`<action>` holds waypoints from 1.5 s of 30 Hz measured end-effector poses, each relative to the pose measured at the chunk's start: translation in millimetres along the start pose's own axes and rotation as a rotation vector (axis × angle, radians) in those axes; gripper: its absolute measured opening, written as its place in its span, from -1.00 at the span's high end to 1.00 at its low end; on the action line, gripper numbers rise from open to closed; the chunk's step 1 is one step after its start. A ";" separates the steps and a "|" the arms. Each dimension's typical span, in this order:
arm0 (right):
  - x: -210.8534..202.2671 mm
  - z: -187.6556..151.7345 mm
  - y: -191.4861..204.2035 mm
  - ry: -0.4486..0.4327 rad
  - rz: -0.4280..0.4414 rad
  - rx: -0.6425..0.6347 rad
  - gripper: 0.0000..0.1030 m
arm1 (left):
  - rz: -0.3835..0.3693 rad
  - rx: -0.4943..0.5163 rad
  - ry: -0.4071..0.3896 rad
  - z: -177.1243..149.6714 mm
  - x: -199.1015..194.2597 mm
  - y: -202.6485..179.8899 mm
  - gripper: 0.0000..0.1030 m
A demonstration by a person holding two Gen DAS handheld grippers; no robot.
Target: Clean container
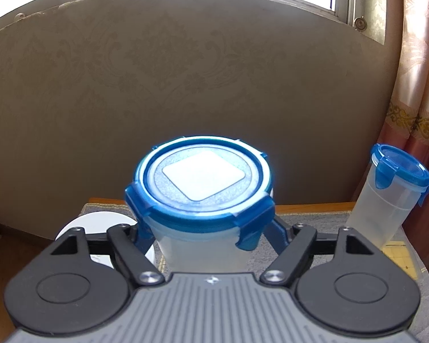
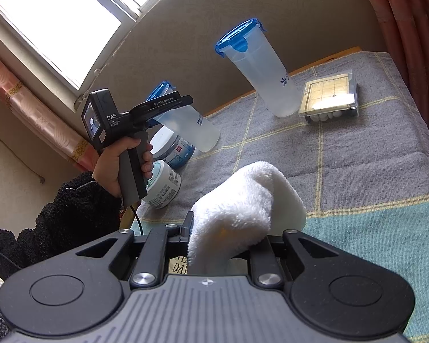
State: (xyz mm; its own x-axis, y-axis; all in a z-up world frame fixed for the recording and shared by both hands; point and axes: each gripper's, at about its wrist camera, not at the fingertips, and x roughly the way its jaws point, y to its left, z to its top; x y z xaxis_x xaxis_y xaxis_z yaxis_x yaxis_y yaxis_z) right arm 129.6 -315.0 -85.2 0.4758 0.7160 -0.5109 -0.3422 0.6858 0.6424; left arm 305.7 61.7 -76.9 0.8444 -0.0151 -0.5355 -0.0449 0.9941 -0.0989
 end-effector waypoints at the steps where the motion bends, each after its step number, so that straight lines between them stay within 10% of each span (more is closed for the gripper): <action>1: -0.1 0.0 0.1 0.000 -0.001 -0.001 0.58 | 0.001 0.000 0.001 -0.4 0.2 0.8 -0.57; 17: -2.5 -0.5 2.9 -0.005 -0.001 -0.001 0.58 | 0.033 -0.023 -0.005 -3.6 -4.5 4.6 -0.72; 24: 0.3 0.0 1.5 -0.001 0.001 0.001 0.58 | 0.019 -0.007 -0.013 2.2 -15.9 6.8 -0.46; 45: -3.0 -1.2 9.9 -0.008 -0.005 -0.018 0.58 | 0.043 -0.028 -0.017 -17.3 -37.0 13.9 -0.82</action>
State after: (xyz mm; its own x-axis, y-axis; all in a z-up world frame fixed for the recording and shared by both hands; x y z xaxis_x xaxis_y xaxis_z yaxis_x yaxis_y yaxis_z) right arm 123.8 -310.2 -77.9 0.4841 0.7112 -0.5098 -0.3538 0.6919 0.6293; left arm 264.7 74.2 -73.0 0.8505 0.0294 -0.5251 -0.0957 0.9904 -0.0994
